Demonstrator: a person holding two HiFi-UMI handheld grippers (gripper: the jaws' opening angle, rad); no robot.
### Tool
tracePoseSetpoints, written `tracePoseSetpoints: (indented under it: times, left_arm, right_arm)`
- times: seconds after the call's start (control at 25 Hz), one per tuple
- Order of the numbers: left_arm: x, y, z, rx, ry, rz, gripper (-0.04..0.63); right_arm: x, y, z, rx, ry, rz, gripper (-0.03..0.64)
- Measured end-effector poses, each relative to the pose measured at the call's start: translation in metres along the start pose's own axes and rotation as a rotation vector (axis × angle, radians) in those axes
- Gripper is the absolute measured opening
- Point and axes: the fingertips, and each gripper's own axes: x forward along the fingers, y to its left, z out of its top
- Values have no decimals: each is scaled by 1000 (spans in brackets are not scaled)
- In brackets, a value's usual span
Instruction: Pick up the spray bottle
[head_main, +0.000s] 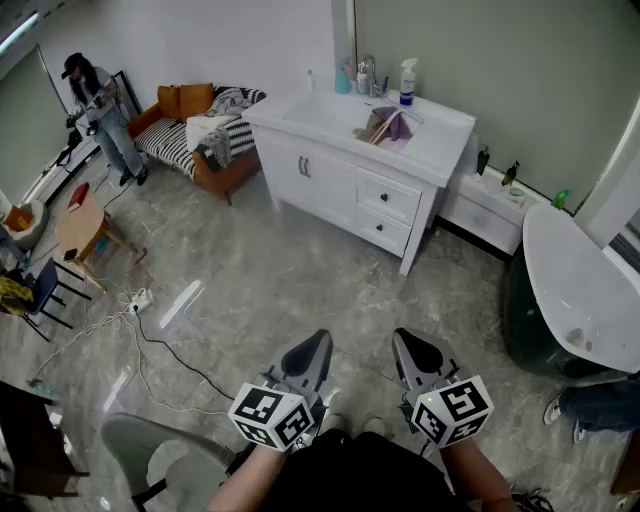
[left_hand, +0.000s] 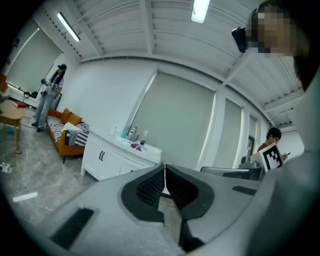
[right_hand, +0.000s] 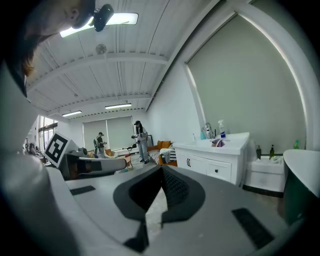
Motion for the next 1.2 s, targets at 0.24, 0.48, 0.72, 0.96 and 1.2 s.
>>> tracePoseSetpoints:
  times: [0.24, 0.48, 0.72, 0.96, 1.2]
  left_arm:
    - [9, 3, 0, 12, 18, -3, 11]
    - [9, 7, 1, 20, 23, 4, 11]
    - [8, 19, 2, 14, 32, 14, 11]
    - [3, 46, 6, 18, 43, 18, 11]
    - [11, 73, 14, 50, 63, 3, 11]
  right_arm:
    - [7, -9, 0, -8, 6, -6, 6]
    - [14, -8, -2, 52, -11, 18, 6]
    - [29, -4, -7, 68, 6, 28, 6]
    - [55, 8, -9, 57, 25, 37, 6]
    - [86, 13, 1, 28, 27, 43, 6]
